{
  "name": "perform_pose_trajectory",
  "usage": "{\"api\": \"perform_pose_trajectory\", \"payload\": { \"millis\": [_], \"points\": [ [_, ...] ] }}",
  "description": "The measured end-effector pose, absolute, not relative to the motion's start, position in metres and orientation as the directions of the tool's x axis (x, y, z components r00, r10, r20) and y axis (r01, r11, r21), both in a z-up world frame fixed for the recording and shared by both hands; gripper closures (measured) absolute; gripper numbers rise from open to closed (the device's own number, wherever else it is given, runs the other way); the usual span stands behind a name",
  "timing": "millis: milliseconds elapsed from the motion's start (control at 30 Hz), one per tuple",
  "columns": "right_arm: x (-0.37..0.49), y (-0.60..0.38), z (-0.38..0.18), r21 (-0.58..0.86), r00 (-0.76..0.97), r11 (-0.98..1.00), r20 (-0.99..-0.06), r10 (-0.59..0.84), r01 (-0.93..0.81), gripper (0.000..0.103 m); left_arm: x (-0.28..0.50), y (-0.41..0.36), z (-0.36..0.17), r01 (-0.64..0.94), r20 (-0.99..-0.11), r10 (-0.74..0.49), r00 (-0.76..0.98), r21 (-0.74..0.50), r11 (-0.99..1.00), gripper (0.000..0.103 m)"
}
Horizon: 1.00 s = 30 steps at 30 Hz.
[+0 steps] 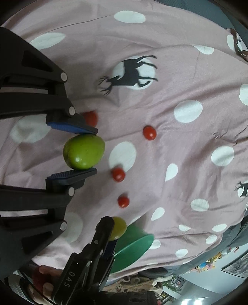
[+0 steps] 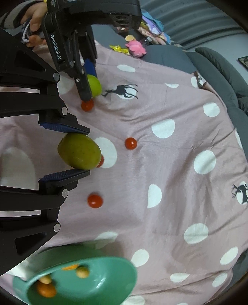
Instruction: Organize fruits
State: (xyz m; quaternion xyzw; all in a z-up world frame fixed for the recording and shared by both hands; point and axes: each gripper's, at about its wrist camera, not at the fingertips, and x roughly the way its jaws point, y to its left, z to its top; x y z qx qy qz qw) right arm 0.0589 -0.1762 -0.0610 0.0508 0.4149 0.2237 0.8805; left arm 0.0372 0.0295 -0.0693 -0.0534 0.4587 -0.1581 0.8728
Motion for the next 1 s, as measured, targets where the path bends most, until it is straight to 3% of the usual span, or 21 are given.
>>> {"api": "perform_pose_trajectory", "payload": {
  "millis": [467, 1000],
  "points": [
    [0.02, -0.209, -0.06, 0.293, 0.57, 0.907, -0.707, 0.419, -0.303, 0.066, 0.015, 0.003, -0.072, 0.258, -0.794, -0.363, 0.488, -0.266, 0.929, 0.069],
    [0.005, -0.265, -0.038, 0.307, 0.664, 0.929, -0.653, 0.364, -0.207, 0.066, 0.038, -0.064, -0.042, 0.407, -0.747, -0.439, 0.5, -0.244, 0.88, 0.069]
  ]
}}
